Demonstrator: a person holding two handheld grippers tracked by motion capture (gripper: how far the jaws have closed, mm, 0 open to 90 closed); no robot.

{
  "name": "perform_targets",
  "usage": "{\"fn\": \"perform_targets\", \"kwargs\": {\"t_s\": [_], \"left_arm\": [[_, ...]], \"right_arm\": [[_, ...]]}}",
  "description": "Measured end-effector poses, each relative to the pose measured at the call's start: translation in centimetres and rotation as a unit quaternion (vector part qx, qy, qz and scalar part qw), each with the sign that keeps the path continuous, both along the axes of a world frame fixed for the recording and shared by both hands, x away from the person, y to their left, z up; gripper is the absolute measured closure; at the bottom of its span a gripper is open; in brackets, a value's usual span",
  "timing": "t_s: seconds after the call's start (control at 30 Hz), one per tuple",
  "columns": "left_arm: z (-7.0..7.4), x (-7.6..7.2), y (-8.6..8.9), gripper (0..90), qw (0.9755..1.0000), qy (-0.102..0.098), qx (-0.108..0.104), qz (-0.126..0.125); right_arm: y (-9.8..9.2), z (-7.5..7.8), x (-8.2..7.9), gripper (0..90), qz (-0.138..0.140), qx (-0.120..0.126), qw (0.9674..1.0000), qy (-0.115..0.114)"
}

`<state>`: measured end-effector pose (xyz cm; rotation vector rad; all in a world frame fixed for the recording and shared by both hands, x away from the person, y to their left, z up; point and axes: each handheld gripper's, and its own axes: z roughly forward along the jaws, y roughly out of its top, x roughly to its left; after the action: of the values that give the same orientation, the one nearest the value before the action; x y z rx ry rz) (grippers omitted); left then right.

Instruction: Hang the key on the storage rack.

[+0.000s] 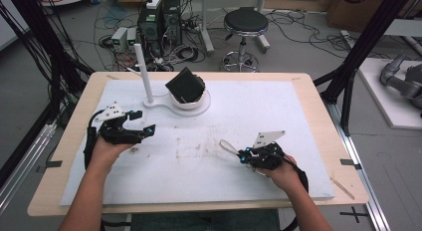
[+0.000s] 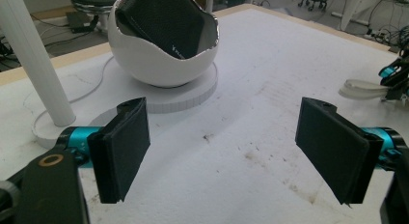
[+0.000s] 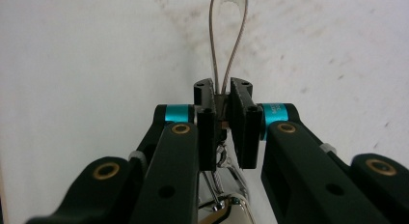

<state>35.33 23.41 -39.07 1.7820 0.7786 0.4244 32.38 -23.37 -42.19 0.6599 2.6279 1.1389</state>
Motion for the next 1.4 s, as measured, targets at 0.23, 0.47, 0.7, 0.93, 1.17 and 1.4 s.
{"fn": "perform_targets", "kwargs": {"t_s": [0.23,0.47,0.7,0.93,1.17,1.4], "left_arm": [[0.0,-0.5,0.6,19.7,1.0000,-0.002,0.001,0.006],[0.0,-1.2,1.1,19.7,0.9999,-0.004,0.001,0.010],[0.0,-1.6,1.5,19.7,0.9998,-0.007,0.003,0.016],[0.1,-1.9,1.7,19.7,0.9998,-0.008,0.008,0.017],[0.2,-2.0,1.9,19.7,0.9998,-0.009,0.009,0.018],[0.2,-2.3,2.0,19.7,0.9997,-0.010,0.011,0.021]], "right_arm": [[0.3,1.2,0.5,82.7,-0.027,0.048,0.9981,-0.028],[1.1,2.5,1.7,82.9,-0.046,0.073,0.9950,-0.050],[2.6,4.2,3.0,82.9,-0.052,0.089,0.9920,-0.073],[5.3,6.2,4.5,82.9,-0.049,0.095,0.9900,-0.092],[8.2,8.1,6.1,82.9,-0.035,0.087,0.9892,-0.113],[11.5,9.9,7.4,82.8,-0.016,0.082,0.9879,-0.131]]}}
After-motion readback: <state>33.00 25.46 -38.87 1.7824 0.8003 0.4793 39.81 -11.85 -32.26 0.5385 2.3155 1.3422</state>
